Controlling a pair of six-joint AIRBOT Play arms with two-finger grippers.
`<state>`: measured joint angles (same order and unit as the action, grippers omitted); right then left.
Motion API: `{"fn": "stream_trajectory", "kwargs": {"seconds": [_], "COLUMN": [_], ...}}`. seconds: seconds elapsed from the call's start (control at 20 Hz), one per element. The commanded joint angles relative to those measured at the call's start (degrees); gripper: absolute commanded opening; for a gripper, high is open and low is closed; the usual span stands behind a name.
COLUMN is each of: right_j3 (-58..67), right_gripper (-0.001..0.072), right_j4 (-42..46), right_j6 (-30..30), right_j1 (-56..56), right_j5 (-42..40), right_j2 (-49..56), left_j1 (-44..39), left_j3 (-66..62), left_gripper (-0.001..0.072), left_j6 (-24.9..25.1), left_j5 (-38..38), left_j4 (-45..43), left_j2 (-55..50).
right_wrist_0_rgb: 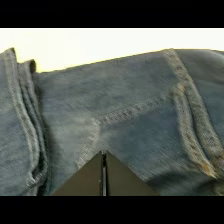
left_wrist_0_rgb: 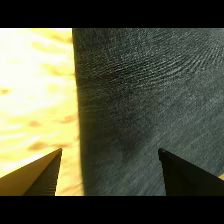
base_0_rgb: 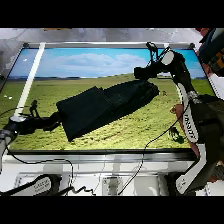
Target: Fold the clothes and pants, and hang the long-sleeved shirts on hangers.
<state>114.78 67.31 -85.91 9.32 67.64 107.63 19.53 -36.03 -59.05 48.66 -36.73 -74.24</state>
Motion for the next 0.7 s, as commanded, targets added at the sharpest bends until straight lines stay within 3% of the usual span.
{"fn": "stream_trajectory", "kwargs": {"seconds": [0.0, 0.05, 0.1, 0.15, 0.4, 0.65], "right_j3": [0.0, 0.0, -0.3, -0.8, -2.2, -2.2], "right_gripper": [0.0028, 0.0028, 0.0028, 0.0028, 0.0028, 0.0027], "right_j4": [0.2, 0.1, 0.1, 0.0, -1.2, -1.4], "right_j6": [0.1, -0.1, -0.4, -0.6, -0.7, -8.8], "right_j1": [3.0, 4.0, 5.2, 6.4, 15.6, 24.8], "right_j5": [-3.2, -3.9, -4.5, -5.0, -10.0, -10.2], "right_j2": [0.1, 0.5, 1.0, 1.6, 6.2, 13.1], "left_j1": [-4.2, -5.0, -5.4, -5.4, -1.9, 0.7], "left_j3": [2.3, 2.1, 1.4, 0.5, -4.3, -14.4], "left_gripper": [0.0539, 0.0383, 0.0124, 0.0033, 0.0028, 0.0028], "left_j6": [3.1, 3.1, 3.2, 4.5, 3.7, 0.8], "left_j5": [-4.9, -5.5, -5.1, -4.5, 4.4, 8.0], "left_j4": [7.3, 8.5, 8.9, 8.7, 3.8, -4.1], "left_j2": [-2.7, -2.9, -2.8, -2.5, 4.8, 14.2]}}
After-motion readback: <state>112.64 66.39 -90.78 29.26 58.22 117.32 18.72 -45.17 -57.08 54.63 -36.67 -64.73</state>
